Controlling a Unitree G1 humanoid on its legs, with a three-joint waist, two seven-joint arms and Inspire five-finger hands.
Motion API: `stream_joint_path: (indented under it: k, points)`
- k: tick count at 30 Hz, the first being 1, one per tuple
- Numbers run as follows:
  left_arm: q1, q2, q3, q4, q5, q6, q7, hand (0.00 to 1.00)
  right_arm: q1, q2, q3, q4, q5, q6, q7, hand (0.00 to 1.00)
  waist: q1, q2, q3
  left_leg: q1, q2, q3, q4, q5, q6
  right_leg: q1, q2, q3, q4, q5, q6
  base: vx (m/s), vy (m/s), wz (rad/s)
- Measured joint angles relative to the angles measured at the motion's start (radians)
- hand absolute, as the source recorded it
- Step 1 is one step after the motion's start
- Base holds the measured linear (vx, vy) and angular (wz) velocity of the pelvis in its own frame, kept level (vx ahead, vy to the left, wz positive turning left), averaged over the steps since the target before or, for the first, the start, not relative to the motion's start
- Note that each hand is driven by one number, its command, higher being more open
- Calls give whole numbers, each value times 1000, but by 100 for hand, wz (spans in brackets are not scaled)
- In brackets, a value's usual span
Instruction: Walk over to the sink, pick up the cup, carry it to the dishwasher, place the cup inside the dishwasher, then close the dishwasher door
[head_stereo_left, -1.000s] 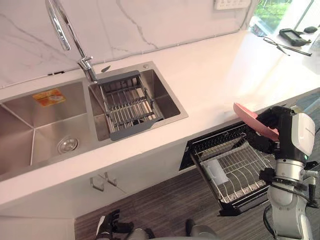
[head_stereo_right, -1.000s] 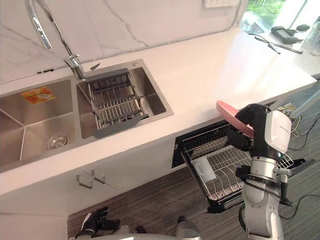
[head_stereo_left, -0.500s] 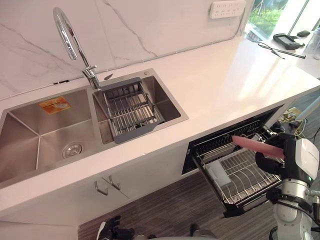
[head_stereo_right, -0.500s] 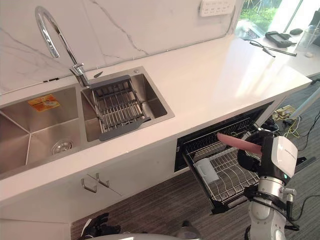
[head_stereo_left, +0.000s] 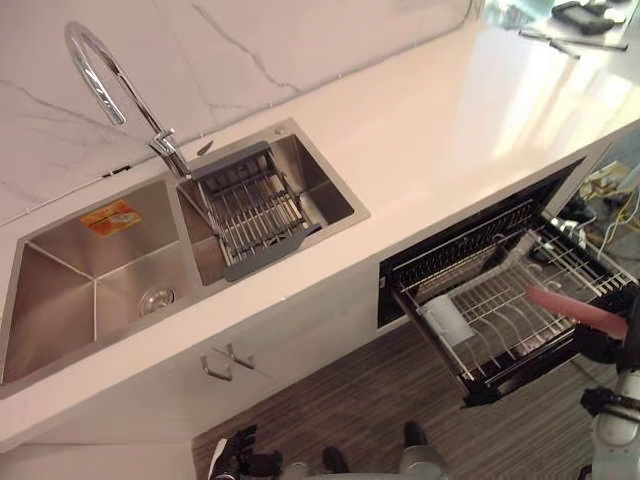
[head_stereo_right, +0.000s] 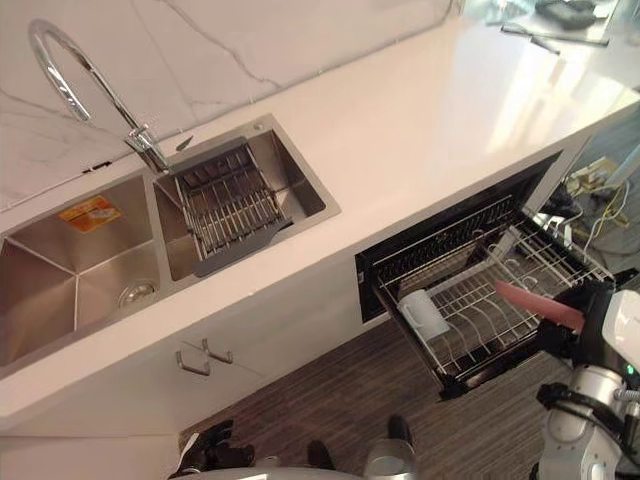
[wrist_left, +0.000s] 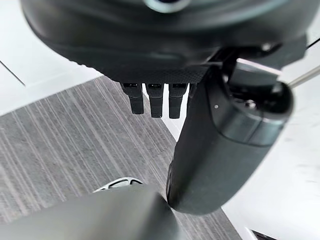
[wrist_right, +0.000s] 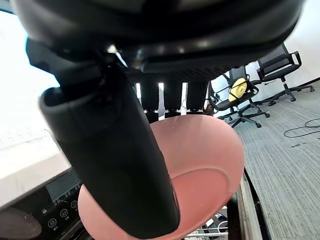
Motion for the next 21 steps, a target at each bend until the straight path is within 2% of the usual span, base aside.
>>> stream_joint_path:
  k: [8, 14, 21]
  points:
    - [-23, -14, 0, -32, -24, -20, -1, 90, -150, -132, 3, 116, 1, 2, -2, 30, 1, 39, 77, -60, -3, -15, 3, 8, 2, -59, -4, -12, 29, -2, 4, 16, -3, 4]
    - [-52, -17, 0, -39, -30, -25, 1, 90, -245, -209, 55, 250, 3, 7, -10, 30, 0, 49, 124, -92, -8, -46, 4, 23, 1, -102, -12, -32, 85, -28, 0, 2, -10, 12]
    - [-60, -22, -1, -64, -48, -26, 3, 90, -336, -241, 154, 356, 5, 7, -11, 30, 0, 56, 157, -120, -18, -63, 2, 42, 0, -140, -25, -43, 121, -35, 0, -44, 5, 8]
